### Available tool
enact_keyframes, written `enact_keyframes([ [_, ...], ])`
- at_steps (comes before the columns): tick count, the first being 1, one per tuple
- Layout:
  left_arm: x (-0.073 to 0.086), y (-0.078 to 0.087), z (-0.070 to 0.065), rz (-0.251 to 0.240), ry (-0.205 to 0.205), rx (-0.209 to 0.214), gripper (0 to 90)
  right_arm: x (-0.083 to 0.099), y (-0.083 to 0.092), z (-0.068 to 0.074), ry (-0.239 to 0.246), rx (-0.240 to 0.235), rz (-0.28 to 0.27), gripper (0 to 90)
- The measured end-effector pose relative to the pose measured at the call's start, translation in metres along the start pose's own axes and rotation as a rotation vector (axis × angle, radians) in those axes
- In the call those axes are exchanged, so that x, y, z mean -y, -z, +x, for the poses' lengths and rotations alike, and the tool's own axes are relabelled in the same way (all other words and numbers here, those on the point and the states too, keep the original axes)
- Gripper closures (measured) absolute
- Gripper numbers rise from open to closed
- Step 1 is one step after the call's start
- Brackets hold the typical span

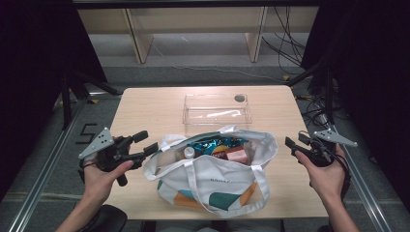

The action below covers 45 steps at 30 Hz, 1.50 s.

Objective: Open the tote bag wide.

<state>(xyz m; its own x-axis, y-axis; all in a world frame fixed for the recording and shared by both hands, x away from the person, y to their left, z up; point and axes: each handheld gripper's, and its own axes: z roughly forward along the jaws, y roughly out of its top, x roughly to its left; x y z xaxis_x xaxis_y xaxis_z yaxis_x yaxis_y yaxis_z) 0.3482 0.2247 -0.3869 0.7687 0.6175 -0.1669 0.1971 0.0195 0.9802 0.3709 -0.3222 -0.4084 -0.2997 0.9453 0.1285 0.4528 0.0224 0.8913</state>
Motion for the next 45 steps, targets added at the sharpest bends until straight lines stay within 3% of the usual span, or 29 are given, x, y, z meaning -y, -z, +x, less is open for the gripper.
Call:
enact_keyframes([
  [1, 0.0, 0.0, 0.0, 0.0, 0.0, 0.0, 34.5, 0.0, -0.001, -0.001, 0.008, -0.002, 0.001, 43.7],
  [2, 0.0, -0.002, -0.002, 0.006, -0.005, 0.001, 34.9, 0.001, 0.0, 0.001, -0.027, 0.004, 0.013, 43.6],
  [6, -0.002, -0.006, -0.007, 0.031, -0.028, 0.006, 35.8, 0.0, -0.001, -0.001, -0.012, -0.003, 0.005, 43.5],
  [12, -0.008, -0.012, -0.024, 0.071, -0.061, 0.073, 42.0, 0.001, -0.001, -0.002, -0.029, 0.008, 0.011, 43.1],
  [13, -0.009, -0.016, -0.031, 0.093, -0.085, 0.1, 44.0, 0.001, -0.001, -0.002, -0.03, 0.006, 0.012, 43.1],
  [14, -0.009, -0.016, -0.031, 0.093, -0.085, 0.1, 45.8, 0.001, -0.001, -0.002, -0.028, 0.005, 0.012, 43.1],
  [16, -0.01, -0.023, -0.04, 0.13, -0.129, 0.157, 48.3, 0.0, -0.001, 0.001, -0.048, 0.001, 0.009, 43.1],
  [17, -0.009, -0.025, -0.043, 0.148, -0.145, 0.173, 49.2, -0.001, -0.001, -0.001, -0.014, 0.002, 0.003, 43.1],
  [18, -0.009, -0.025, -0.043, 0.148, -0.145, 0.173, 49.6, -0.001, -0.001, 0.001, -0.043, 0.004, 0.014, 43.1],
  [19, -0.009, -0.029, -0.047, 0.159, -0.155, 0.188, 49.6, -0.001, -0.001, 0.001, -0.043, 0.004, 0.014, 43.1],
  [20, -0.008, -0.036, -0.053, 0.192, -0.18, 0.213, 51.9, -0.002, -0.004, -0.001, 0.0, -0.004, 0.007, 43.0],
  [21, -0.008, -0.036, -0.053, 0.192, -0.18, 0.213, 51.9, -0.002, -0.005, 0.0, 0.002, -0.013, 0.006, 43.0],
  [22, -0.006, -0.046, -0.059, 0.226, -0.21, 0.224, 52.0, -0.002, -0.005, 0.003, -0.025, -0.009, 0.012, 43.0],
  [23, -0.006, -0.046, -0.059, 0.226, -0.21, 0.224, 53.2, -0.002, -0.005, 0.005, -0.035, -0.007, 0.029, 43.0],
  [26, -0.007, -0.065, -0.067, 0.283, -0.269, 0.25, 54.5, -0.002, -0.007, 0.004, -0.001, -0.018, 0.019, 42.9],
  [28, -0.008, -0.071, -0.069, 0.297, -0.289, 0.254, 54.9, -0.002, -0.007, 0.004, 0.002, -0.019, 0.015, 42.8],
  [29, -0.008, -0.075, -0.07, 0.307, -0.302, 0.259, 54.9, -0.001, -0.006, 0.005, -0.026, -0.014, 0.029, 42.8],
  [31, -0.009, -0.089, -0.072, 0.349, -0.328, 0.255, 57.7, -0.001, -0.006, 0.004, -0.024, -0.02, 0.021, 42.7],
  [33, -0.009, -0.094, -0.072, 0.362, -0.336, 0.259, 59.1, -0.001, -0.006, 0.003, -0.016, -0.019, 0.021, 42.6],
  [34, -0.008, -0.097, -0.072, 0.378, -0.335, 0.265, 64.1, 0.0, -0.005, 0.004, -0.038, -0.02, 0.03, 42.6],
  [37, -0.005, -0.104, -0.073, 0.404, -0.367, 0.269, 73.6, 0.001, -0.006, 0.002, -0.014, -0.022, 0.027, 42.4],
  [38, -0.005, -0.104, -0.073, 0.404, -0.366, 0.272, 77.0, 0.001, -0.004, 0.004, -0.044, -0.018, 0.038, 42.4],
  [39, -0.005, -0.104, -0.073, 0.404, -0.366, 0.272, 79.4, 0.001, -0.004, 0.004, -0.044, -0.018, 0.038, 42.4],
  [40, -0.006, -0.103, -0.074, 0.403, -0.372, 0.284, 82.9, 0.002, -0.004, 0.0, 0.004, -0.013, 0.02, 42.3],
  [41, -0.006, -0.103, -0.074, 0.403, -0.372, 0.284, 84.1, 0.002, -0.004, 0.0, 0.004, -0.013, 0.02, 42.3],
  [42, -0.007, -0.102, -0.075, 0.396, -0.373, 0.29, 85.0, 0.003, -0.003, 0.002, -0.039, -0.013, 0.032, 42.2],
  [43, -0.009, -0.1, -0.077, 0.388, -0.378, 0.299, 85.5, 0.003, -0.003, 0.0, -0.012, -0.012, 0.028, 42.2],
  [44, -0.012, -0.097, -0.081, 0.388, -0.404, 0.331, 86.0, 0.004, -0.002, 0.0, -0.013, -0.01, 0.03, 42.1],
  [45, -0.012, -0.097, -0.081, 0.388, -0.404, 0.331, 86.3, 0.004, -0.002, 0.0, -0.012, -0.011, 0.03, 42.1],
])
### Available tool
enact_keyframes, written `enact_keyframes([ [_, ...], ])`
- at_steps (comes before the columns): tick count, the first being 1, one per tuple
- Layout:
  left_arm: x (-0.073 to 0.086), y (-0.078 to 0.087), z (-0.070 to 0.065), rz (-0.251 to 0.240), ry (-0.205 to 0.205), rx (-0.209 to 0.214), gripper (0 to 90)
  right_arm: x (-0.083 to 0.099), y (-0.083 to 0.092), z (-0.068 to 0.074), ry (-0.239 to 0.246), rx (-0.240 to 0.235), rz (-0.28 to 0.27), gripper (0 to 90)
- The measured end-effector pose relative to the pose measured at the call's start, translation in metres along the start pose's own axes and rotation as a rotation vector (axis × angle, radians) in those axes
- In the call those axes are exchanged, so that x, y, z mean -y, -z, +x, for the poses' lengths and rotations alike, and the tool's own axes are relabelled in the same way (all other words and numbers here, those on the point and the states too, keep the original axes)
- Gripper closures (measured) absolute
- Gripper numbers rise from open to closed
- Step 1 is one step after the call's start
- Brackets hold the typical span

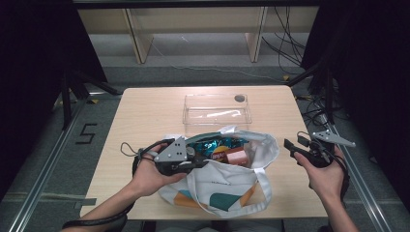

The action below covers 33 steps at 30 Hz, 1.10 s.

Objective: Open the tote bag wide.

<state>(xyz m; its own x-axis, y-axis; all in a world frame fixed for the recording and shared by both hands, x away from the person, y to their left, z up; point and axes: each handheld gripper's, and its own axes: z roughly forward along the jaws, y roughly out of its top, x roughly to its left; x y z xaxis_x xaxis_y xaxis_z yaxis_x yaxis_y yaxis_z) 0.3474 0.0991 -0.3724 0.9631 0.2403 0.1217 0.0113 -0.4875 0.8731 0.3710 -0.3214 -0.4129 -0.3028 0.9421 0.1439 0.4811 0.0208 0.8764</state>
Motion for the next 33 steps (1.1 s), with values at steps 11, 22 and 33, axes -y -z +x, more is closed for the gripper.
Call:
enact_keyframes([
  [11, 0.029, -0.028, -0.024, 0.113, 0.044, 0.162, 87.5, 0.004, -0.001, 0.005, -0.034, -0.009, 0.032, 41.5],
  [22, 0.05, -0.053, -0.028, 0.193, 0.105, 0.142, 87.5, 0.004, -0.001, 0.002, -0.021, 0.001, 0.022, 41.4],
  [33, 0.045, -0.031, -0.031, 0.148, 0.185, 0.118, 51.0, -0.007, 0.006, 0.012, 0.013, -0.054, -0.001, 48.9],
])
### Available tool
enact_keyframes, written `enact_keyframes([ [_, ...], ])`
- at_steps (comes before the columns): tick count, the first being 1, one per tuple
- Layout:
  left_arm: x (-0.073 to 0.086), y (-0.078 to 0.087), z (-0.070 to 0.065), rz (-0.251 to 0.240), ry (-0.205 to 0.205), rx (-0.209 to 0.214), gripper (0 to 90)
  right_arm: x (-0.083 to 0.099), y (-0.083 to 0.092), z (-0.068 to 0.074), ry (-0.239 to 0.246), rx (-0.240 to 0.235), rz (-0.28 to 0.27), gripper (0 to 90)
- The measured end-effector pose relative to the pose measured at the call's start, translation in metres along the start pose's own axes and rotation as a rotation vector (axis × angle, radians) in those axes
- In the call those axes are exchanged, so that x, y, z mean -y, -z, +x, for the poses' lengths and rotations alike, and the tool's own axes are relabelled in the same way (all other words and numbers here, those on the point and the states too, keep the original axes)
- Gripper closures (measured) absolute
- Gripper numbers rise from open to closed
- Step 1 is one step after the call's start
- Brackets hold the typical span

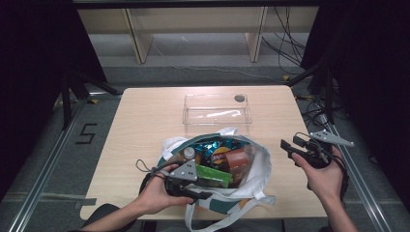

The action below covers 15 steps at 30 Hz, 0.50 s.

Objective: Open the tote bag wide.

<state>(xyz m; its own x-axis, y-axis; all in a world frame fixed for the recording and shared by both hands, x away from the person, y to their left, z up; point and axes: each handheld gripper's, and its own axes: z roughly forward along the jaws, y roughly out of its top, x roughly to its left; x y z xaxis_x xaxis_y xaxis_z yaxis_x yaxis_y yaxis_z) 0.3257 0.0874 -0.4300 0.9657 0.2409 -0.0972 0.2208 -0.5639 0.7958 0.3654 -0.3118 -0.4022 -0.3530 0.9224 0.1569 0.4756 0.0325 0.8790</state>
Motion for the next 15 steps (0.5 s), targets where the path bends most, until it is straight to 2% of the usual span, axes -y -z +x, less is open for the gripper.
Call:
enact_keyframes([
  [1, 0.003, 0.013, -0.004, -0.049, 0.005, -0.01, 48.3, -0.003, 0.003, 0.003, -0.017, -0.005, -0.011, 52.0],
  [2, 0.003, 0.013, -0.004, -0.049, 0.005, -0.01, 45.2, -0.005, 0.006, 0.006, -0.024, -0.011, -0.012, 54.8],
  [3, 0.006, 0.026, -0.006, -0.102, 0.03, -0.036, 41.7, -0.008, 0.009, 0.007, -0.014, -0.014, -0.019, 56.7],
  [4, 0.006, 0.026, -0.006, -0.102, 0.03, -0.036, 39.6, -0.01, 0.011, 0.009, -0.002, -0.015, -0.02, 58.2],
  [5, 0.008, 0.042, -0.006, -0.16, 0.043, -0.076, 39.4, -0.013, 0.012, 0.01, 0.019, -0.026, -0.032, 59.8],
  [6, 0.008, 0.05, -0.004, -0.195, 0.038, -0.092, 39.1, -0.015, 0.015, 0.015, -0.004, -0.021, -0.025, 61.1],
  [7, 0.009, 0.059, -0.003, -0.222, 0.052, -0.125, 38.2, -0.016, 0.015, 0.015, 0.038, -0.019, -0.059, 62.0],
  [8, 0.01, 0.067, -0.001, -0.259, 0.061, -0.153, 37.5, -0.018, 0.018, 0.018, 0.046, -0.015, -0.059, 61.4],
  [9, 0.01, 0.067, -0.001, -0.259, 0.061, -0.153, 37.4, -0.018, 0.018, 0.018, 0.046, -0.015, -0.059, 61.4],
  [10, 0.012, 0.076, 0.002, -0.304, 0.076, -0.194, 37.4, -0.023, 0.021, 0.024, 0.06, -0.003, -0.069, 59.5],
  [11, 0.016, 0.086, 0.007, -0.361, 0.09, -0.242, 37.9, -0.024, 0.021, 0.024, 0.075, -0.019, -0.075, 58.8],
  [12, 0.016, 0.086, 0.007, -0.361, 0.09, -0.242, 38.5, -0.024, 0.022, 0.029, 0.062, -0.011, -0.074, 57.5],
  [13, 0.02, 0.094, 0.012, -0.419, 0.106, -0.289, 39.3, -0.025, 0.021, 0.031, 0.077, -0.025, -0.09, 56.8],
  [14, 0.02, 0.094, 0.012, -0.419, 0.106, -0.289, 39.3, -0.025, 0.021, 0.031, 0.077, -0.025, -0.09, 56.8],
  [15, 0.022, 0.101, 0.015, -0.454, 0.12, -0.314, 39.7, -0.027, 0.023, 0.038, 0.061, -0.033, -0.067, 56.7],
])
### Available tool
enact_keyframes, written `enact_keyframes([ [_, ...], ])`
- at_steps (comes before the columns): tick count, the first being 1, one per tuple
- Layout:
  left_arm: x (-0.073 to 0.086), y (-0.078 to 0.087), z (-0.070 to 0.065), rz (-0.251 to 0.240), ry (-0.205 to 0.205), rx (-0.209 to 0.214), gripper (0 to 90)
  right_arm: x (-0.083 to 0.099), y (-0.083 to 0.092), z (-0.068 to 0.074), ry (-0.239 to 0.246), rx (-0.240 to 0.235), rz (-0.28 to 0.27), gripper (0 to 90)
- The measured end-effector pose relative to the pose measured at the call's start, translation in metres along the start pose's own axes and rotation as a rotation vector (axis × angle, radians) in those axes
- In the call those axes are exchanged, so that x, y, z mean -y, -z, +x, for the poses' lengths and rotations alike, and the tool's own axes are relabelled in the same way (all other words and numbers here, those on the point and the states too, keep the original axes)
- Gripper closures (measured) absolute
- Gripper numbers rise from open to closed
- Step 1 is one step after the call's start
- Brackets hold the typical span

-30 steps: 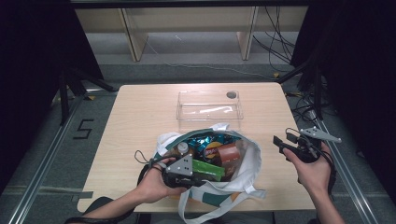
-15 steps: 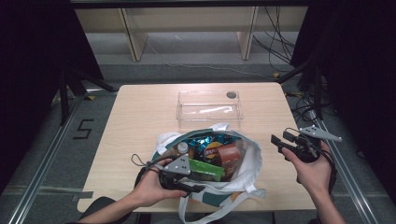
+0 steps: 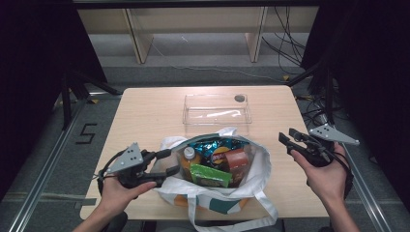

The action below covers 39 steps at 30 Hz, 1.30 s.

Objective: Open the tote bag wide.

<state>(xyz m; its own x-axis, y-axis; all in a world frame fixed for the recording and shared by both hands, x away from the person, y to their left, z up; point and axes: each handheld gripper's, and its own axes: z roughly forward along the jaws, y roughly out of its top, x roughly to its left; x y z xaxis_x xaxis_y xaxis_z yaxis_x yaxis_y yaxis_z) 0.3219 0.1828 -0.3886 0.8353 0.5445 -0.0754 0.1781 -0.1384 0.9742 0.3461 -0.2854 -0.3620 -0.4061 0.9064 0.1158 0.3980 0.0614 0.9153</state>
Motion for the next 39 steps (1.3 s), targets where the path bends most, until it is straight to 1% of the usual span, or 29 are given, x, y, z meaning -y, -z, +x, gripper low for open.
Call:
enact_keyframes([
  [1, 0.0, 0.0, 0.0, 0.0, 0.0, 0.0, 39.7, -0.001, -0.001, 0.0, 0.029, -0.003, -0.009, 56.7],
  [2, -0.001, 0.002, 0.001, -0.013, -0.002, -0.015, 39.3, -0.001, -0.001, 0.002, 0.02, -0.015, -0.016, 56.8],
  [3, -0.003, 0.004, 0.002, -0.024, -0.014, -0.037, 39.3, -0.002, -0.001, 0.002, 0.055, -0.018, -0.022, 56.8],
  [4, -0.005, 0.006, 0.003, -0.032, -0.023, -0.051, 39.3, -0.003, 0.0, 0.003, 0.05, -0.02, -0.019, 56.7],
  [5, -0.009, 0.008, 0.005, -0.05, -0.026, -0.077, 38.4, -0.004, 0.001, 0.006, 0.028, -0.028, -0.022, 56.5],
  [6, -0.009, 0.008, 0.006, -0.037, -0.039, -0.095, 36.1, -0.005, 0.002, 0.005, 0.048, -0.032, -0.029, 56.5],
  [8, -0.009, 0.006, 0.01, -0.01, -0.044, -0.116, 30.2, -0.006, 0.003, 0.007, 0.04, -0.03, -0.03, 55.9],
  [11, -0.006, 0.003, 0.013, 0.01, -0.033, -0.113, 27.8, -0.005, 0.003, 0.007, 0.03, -0.041, -0.033, 55.1],
  [13, -0.003, 0.0, 0.015, 0.038, -0.039, -0.11, 26.6, -0.004, 0.002, 0.01, 0.024, -0.046, -0.031, 55.2],
  [14, -0.002, -0.001, 0.016, 0.046, -0.041, -0.106, 27.3, -0.004, 0.002, 0.009, 0.044, -0.057, -0.03, 55.2],
  [16, -0.001, -0.004, 0.016, 0.063, -0.052, -0.088, 28.6, -0.005, 0.002, 0.011, 0.03, -0.063, -0.028, 55.2],
  [17, -0.001, -0.005, 0.015, 0.069, -0.062, -0.086, 30.2, -0.005, 0.003, 0.011, 0.035, -0.061, -0.03, 55.4],
  [18, -0.001, -0.006, 0.015, 0.082, -0.074, -0.078, 32.2, -0.006, 0.003, 0.014, 0.02, -0.078, -0.034, 55.4],
  [19, -0.001, -0.007, 0.015, 0.092, -0.079, -0.07, 34.8, -0.008, 0.004, 0.014, 0.036, -0.082, -0.046, 55.7],
  [20, -0.001, -0.008, 0.015, 0.093, -0.082, -0.068, 39.7, -0.01, 0.006, 0.019, 0.028, -0.086, -0.041, 56.1],
  [21, -0.001, -0.008, 0.015, 0.097, -0.079, -0.074, 39.7, -0.01, 0.006, 0.019, 0.028, -0.086, -0.041, 56.1],
  [22, -0.002, -0.01, 0.017, 0.106, -0.085, -0.074, 45.1, -0.012, 0.006, 0.021, 0.059, -0.098, -0.05, 56.6],
  [23, -0.002, -0.01, 0.018, 0.114, -0.087, -0.077, 47.8, -0.012, 0.006, 0.025, 0.037, -0.107, -0.048, 56.7],
  [24, -0.001, -0.011, 0.019, 0.118, -0.093, -0.078, 51.0, -0.013, 0.006, 0.026, 0.042, -0.109, -0.042, 56.9],
  [25, -0.001, -0.013, 0.021, 0.126, -0.093, -0.083, 51.0, -0.013, 0.006, 0.026, 0.042, -0.109, -0.042, 56.9],
  [26, -0.001, -0.014, 0.023, 0.128, -0.094, -0.079, 56.4, -0.014, 0.004, 0.029, 0.047, -0.119, -0.034, 58.3],
  [27, -0.001, -0.014, 0.023, 0.128, -0.094, -0.079, 58.3, -0.014, 0.004, 0.031, 0.052, -0.111, -0.028, 59.7],
  [28, -0.001, -0.015, 0.024, 0.124, -0.079, -0.076, 58.3, -0.014, 0.004, 0.031, 0.052, -0.111, -0.028, 59.7],
  [29, -0.002, -0.017, 0.025, 0.124, -0.081, -0.065, 61.0, -0.015, 0.003, 0.034, 0.058, -0.133, -0.021, 61.6],
  [32, -0.001, -0.019, 0.026, 0.128, -0.079, -0.058, 66.1, -0.016, 0.001, 0.036, 0.069, -0.147, -0.02, 63.2],
  [34, -0.002, -0.02, 0.026, 0.139, -0.08, -0.051, 68.0, -0.017, 0.0, 0.039, 0.065, -0.175, -0.007, 64.5],
  [35, -0.002, -0.02, 0.026, 0.139, -0.076, -0.047, 72.5, -0.017, -0.001, 0.043, 0.071, -0.192, -0.002, 66.7],
  [38, -0.005, -0.021, 0.026, 0.147, -0.087, -0.052, 76.6, -0.018, 0.0, 0.046, 0.068, -0.203, -0.003, 68.7],
  [39, -0.006, -0.021, 0.027, 0.149, -0.091, -0.052, 77.3, -0.019, 0.0, 0.049, 0.106, -0.208, 0.001, 72.5],
])
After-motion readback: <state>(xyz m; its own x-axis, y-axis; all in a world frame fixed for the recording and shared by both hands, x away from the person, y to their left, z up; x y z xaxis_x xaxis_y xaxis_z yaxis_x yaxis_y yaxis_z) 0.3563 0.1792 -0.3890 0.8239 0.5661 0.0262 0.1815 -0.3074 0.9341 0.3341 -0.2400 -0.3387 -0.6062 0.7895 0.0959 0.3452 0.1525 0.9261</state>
